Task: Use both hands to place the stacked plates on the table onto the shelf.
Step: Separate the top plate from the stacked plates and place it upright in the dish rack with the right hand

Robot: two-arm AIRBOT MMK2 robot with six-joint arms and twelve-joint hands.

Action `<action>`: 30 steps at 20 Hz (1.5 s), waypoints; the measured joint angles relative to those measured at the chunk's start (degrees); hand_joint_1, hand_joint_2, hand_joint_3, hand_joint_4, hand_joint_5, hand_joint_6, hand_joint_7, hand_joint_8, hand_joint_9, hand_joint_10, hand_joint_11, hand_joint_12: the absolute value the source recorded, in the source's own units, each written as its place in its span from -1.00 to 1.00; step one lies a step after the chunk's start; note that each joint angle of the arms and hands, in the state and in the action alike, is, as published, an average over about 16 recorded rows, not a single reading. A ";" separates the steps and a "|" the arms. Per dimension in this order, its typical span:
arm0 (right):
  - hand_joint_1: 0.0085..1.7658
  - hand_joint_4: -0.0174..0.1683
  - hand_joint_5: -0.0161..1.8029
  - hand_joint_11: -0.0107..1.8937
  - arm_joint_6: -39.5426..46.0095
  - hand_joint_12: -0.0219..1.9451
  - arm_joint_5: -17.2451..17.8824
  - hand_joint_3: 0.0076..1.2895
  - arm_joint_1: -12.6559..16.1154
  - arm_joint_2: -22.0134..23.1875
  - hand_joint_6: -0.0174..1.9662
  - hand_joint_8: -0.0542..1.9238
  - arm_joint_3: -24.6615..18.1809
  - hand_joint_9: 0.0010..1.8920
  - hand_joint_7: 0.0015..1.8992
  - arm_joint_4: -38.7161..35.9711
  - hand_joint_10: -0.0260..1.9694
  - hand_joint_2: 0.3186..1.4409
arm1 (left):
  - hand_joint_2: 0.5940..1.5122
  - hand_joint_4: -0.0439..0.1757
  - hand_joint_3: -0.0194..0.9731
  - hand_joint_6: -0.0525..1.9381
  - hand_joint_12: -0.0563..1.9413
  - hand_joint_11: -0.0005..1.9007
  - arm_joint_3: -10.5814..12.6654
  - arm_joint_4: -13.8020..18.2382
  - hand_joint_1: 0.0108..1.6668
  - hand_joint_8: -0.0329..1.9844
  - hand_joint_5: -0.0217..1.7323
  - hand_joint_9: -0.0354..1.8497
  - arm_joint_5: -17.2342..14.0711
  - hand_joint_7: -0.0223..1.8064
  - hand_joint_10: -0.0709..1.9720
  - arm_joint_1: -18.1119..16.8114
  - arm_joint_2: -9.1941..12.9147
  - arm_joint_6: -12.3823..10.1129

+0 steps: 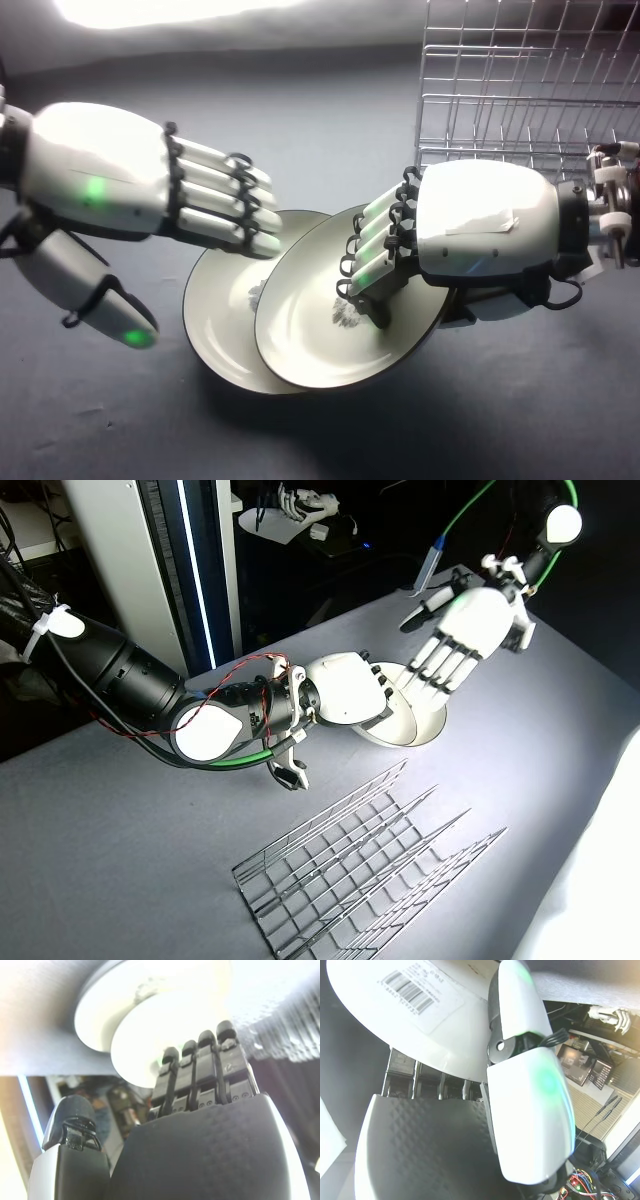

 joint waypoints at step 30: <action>0.44 -0.90 0.02 0.20 -0.02 0.65 -11.50 -1.00 15.39 10.94 0.02 -0.21 -14.38 0.26 0.19 9.38 0.20 0.19 | 0.26 -0.60 -0.95 -0.94 -0.89 -0.95 1.22 1.01 -1.00 -0.95 -0.88 -0.88 4.73 -0.90 -0.92 -1.64 12.05 7.90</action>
